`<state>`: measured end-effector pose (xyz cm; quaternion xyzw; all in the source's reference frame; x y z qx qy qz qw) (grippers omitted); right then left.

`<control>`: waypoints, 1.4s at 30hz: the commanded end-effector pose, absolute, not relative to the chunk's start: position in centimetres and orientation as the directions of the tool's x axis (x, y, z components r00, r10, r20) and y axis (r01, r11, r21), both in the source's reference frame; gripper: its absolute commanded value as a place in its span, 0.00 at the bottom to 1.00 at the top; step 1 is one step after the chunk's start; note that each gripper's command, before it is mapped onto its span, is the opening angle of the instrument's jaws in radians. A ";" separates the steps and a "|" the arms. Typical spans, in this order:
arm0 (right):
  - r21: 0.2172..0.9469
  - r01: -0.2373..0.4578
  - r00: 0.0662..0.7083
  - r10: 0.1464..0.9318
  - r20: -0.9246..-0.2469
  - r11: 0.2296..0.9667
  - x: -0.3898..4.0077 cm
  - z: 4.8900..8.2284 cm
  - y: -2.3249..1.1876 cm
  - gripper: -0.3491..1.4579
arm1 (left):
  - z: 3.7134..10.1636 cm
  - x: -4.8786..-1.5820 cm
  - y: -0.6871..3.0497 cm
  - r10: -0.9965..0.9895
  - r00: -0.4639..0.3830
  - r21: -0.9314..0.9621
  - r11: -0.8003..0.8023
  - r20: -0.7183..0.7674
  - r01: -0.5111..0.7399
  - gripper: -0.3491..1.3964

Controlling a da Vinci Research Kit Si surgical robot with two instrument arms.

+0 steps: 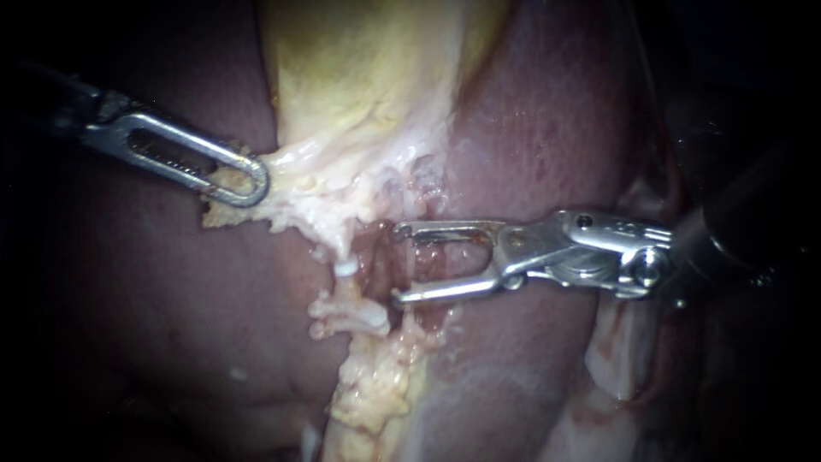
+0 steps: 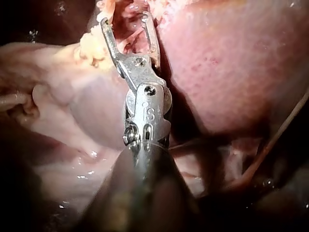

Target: Going back third clip left tube

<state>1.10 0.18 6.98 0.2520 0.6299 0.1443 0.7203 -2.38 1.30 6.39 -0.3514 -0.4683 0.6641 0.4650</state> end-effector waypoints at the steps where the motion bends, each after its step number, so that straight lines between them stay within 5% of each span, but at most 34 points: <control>1: 0.528 0.116 0.163 0.508 -0.846 0.841 1.06 6.97 0.17 0.47 | 6.39 -2.38 1.30 0.947 -0.321 -0.949 -0.129 -0.031 -0.288 0.00; 13: 0.450 0.156 0.155 0.428 -0.890 0.879 0.59 6.85 0.16 0.47 | 6.39 -2.37 1.30 0.946 -0.321 -0.949 -0.129 -0.031 -0.287 0.00; 42: 0.450 0.118 0.161 0.430 -0.888 0.885 0.35 6.67 0.25 0.47 | 6.84 -2.80 1.30 0.951 -0.307 -0.941 -0.147 -0.050 -0.304 0.00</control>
